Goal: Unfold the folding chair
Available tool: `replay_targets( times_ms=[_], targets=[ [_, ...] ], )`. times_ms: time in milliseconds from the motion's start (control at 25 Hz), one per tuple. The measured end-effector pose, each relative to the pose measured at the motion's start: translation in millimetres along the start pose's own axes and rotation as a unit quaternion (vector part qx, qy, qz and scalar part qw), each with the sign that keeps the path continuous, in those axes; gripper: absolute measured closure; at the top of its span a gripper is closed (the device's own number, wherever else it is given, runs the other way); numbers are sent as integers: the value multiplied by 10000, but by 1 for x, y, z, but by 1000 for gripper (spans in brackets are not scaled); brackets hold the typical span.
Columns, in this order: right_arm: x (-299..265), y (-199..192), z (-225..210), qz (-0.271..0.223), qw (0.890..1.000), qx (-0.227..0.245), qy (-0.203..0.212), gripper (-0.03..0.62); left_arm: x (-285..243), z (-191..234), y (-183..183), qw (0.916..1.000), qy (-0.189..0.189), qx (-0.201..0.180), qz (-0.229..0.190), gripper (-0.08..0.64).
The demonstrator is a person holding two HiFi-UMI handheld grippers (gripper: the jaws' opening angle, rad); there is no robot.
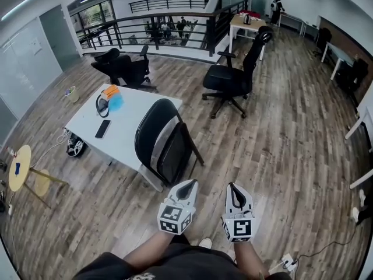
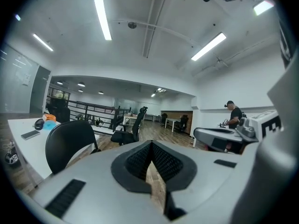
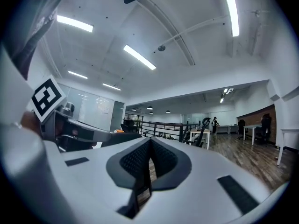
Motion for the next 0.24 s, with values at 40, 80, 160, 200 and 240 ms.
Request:
replay_targets(
  times_ms=[40, 80, 160, 200, 240],
  targets=[
    [2, 1, 0, -7, 10000, -41, -3, 578, 1, -1, 1, 10000, 12, -11, 0, 555],
    [4, 1, 0, -9, 10000, -81, -9, 578, 3, -2, 2, 10000, 18, -18, 12, 555],
    [9, 1, 1, -3, 9999, -106, -12, 578, 6, -5, -1, 10000, 23, -34, 34, 555],
    [12, 1, 2, 4, 9999, -102, -10, 578, 8, -7, -3, 10000, 25, -45, 38, 555],
    [15, 0, 3, 11, 10000, -97, -9, 578, 10, -9, -5, 10000, 27, -56, 38, 555]
  ],
)
Point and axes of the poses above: the fingertips, and each gripper's own axes: x backward along the fingers, z to its left, y out of its top, the point moved 10 cm from there along x, backward along the fingers, and after that the axes turned 11 degrees about z, right-handed, at the moved point
